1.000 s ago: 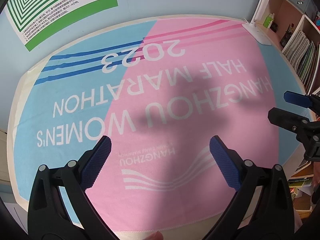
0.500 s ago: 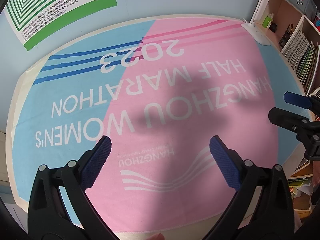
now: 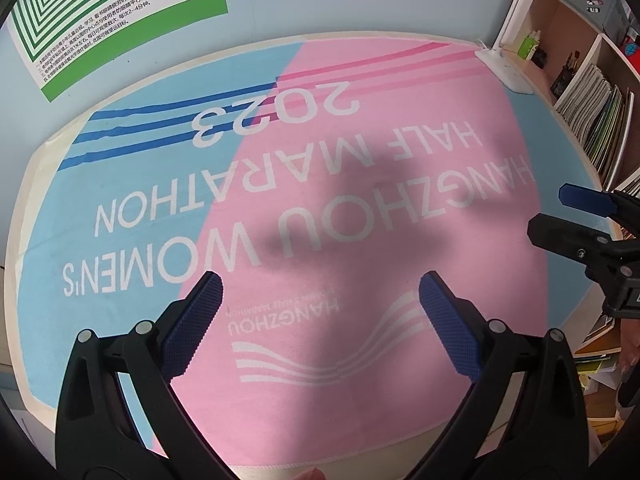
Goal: Collect trash
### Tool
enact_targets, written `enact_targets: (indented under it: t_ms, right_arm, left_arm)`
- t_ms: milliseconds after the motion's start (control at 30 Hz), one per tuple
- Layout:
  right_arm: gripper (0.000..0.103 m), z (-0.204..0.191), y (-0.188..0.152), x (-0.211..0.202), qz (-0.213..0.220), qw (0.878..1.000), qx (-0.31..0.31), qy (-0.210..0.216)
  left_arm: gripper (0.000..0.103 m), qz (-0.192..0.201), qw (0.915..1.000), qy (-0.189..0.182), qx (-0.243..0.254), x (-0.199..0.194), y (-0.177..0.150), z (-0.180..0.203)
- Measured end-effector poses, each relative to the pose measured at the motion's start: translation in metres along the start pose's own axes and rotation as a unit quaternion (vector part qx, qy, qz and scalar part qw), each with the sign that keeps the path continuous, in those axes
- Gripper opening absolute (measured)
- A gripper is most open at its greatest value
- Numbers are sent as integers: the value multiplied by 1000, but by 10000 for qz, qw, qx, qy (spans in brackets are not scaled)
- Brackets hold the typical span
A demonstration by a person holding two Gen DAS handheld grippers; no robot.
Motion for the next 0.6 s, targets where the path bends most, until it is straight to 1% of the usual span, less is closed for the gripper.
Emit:
enact_targets:
  t_ms: [233,400,467,600]
  right_arm:
    - [90,0,0,0,-4,10000,-9,-4]
    - [90,0,0,0,-11,10000,-5,-20]
    - [90,0,0,-1,-3,10000,13,-7]
    - [90,-1,0,0,-4,10000,0,-26]
  left_arm:
    - [96,-21,10000,21,-5,0,0,0]
    - [96,-62,9999,109,8,2,0,0]
    - [96,-50,10000,52,44,1,0,1]
    - [96,-2,9998,103,153,1,0,5]
Point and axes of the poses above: each gripper's, at about its wrist camera, not at the fingertips, and x roughly the way its jaws point, z to its right, y to its top, the point moved 1 cm from there along x, roughly the way its jaws point, and after that the axes turned 15 degrees about -x, right-handed, at the moved point
